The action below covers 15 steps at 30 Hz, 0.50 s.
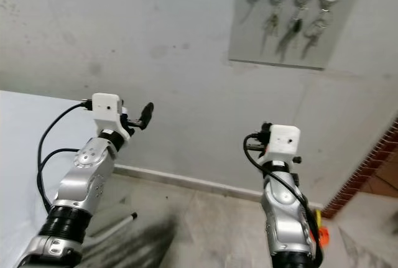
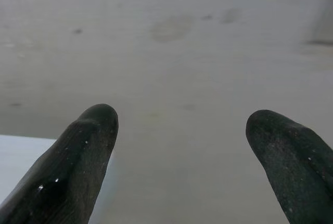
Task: Hang keys on a hook
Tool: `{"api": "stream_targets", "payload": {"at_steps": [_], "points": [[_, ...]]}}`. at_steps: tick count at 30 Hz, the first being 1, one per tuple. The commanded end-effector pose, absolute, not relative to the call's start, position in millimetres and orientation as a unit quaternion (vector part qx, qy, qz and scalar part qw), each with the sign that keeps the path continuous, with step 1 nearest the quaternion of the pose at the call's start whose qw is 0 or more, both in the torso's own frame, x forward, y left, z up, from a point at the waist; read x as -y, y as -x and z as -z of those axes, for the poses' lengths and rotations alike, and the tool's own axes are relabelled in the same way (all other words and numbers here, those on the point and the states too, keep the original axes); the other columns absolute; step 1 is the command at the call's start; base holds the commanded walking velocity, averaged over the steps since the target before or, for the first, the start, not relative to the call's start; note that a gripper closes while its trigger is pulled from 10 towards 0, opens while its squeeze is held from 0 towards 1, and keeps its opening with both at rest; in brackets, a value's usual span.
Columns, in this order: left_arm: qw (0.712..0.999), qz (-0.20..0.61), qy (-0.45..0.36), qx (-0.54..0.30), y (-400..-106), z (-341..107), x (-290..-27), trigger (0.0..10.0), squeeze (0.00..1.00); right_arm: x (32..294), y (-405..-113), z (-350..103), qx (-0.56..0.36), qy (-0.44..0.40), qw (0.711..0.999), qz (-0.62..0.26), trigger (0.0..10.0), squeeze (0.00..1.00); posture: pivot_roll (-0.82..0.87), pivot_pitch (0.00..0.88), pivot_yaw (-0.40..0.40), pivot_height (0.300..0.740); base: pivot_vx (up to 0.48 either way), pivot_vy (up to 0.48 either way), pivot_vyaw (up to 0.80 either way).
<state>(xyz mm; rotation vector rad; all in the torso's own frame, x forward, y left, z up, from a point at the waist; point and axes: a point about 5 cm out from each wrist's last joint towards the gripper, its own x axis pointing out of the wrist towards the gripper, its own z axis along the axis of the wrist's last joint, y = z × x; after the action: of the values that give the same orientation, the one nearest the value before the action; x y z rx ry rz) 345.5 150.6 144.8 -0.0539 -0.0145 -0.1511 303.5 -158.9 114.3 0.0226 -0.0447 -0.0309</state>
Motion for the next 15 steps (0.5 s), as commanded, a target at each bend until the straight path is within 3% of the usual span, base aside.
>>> {"api": "stream_targets", "payload": {"at_steps": [1,15], "points": [[0.995,0.093,0.028,0.012,-346.2,-148.8,-140.0,10.0,0.00,171.1,-302.3,-117.9,0.029,-0.004,0.999,0.034,10.0,0.00,-0.07,0.018,0.033,0.740,0.386,0.000,0.00],[0.996,0.089,0.027,0.010,-344.9,-148.7,-141.7,10.0,0.00,169.5,-302.2,-117.3,0.025,-0.005,0.999,0.033,10.0,0.00,-0.07,0.031,0.030,0.740,0.387,0.000,0.00]]}}
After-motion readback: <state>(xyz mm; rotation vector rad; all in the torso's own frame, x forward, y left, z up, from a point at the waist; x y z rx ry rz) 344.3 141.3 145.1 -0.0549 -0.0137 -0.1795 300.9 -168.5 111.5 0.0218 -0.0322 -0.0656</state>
